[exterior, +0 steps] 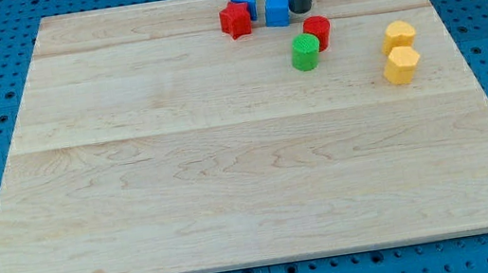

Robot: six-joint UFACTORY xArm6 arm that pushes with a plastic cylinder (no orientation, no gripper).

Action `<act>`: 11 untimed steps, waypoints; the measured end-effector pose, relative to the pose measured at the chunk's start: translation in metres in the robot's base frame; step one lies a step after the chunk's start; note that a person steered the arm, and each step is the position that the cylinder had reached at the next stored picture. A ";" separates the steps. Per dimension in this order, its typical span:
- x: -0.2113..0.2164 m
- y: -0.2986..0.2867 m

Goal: Push the blue cube into the group of the blocks

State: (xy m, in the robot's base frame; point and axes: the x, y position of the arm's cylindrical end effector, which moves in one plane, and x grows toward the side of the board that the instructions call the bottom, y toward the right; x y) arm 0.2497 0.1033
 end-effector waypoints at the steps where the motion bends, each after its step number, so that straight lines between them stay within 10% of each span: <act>1: -0.002 0.002; 11: 0.048 -0.166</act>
